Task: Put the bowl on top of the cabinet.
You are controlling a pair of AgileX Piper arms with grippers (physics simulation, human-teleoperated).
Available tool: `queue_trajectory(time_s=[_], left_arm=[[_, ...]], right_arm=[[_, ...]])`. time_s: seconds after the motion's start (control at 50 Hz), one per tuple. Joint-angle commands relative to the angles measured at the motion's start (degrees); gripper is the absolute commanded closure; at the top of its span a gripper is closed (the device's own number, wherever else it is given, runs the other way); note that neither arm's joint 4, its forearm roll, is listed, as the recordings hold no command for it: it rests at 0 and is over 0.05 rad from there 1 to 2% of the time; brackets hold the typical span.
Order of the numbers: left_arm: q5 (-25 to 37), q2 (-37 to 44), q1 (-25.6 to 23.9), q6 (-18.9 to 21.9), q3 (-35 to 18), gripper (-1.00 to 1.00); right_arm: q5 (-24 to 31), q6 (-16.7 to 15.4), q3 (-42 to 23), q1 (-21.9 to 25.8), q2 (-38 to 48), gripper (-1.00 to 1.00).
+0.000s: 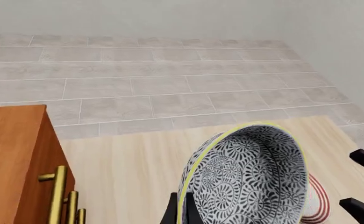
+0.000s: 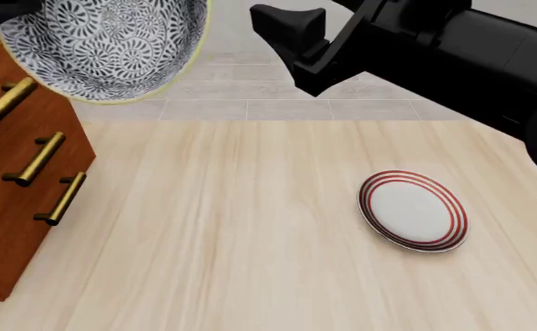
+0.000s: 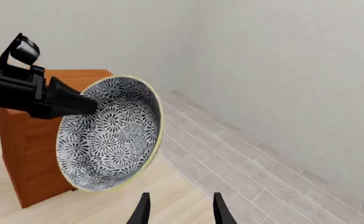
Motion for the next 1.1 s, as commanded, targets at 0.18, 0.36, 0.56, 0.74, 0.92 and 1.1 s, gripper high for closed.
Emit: queue_trajectory(time_s=[0.18, 0.36, 0.56, 0.74, 0.92, 1.1], left_arm=[[4.7, 0.1, 5.1, 2.2, -8.8, 1.00], [4.6, -1.0, 9.1, 1.5, -8.6, 1.00], [3.6, -2.2, 13.5, 1.2, -6.6, 1.00], [3.4, -2.9, 18.0, 0.6, -6.4, 1.00], [3.2, -3.5, 21.7, -0.2, -6.6, 1.00], [2.8, -4.0, 24.7, -0.7, -6.1, 1.00]], right_arm=[[0.2, 0.0, 0.2, 0.5, -0.3, -1.00], [0.4, -0.1, 0.2, 0.6, -0.5, -1.00], [0.2, 0.0, 0.1, 0.8, -0.1, -1.00], [0.0, 0.1, 0.3, 1.2, 0.2, -1.00], [0.1, 0.0, 0.4, 1.4, 0.1, -1.00], [0.2, 0.0, 0.5, 1.5, 0.0, -1.00]])
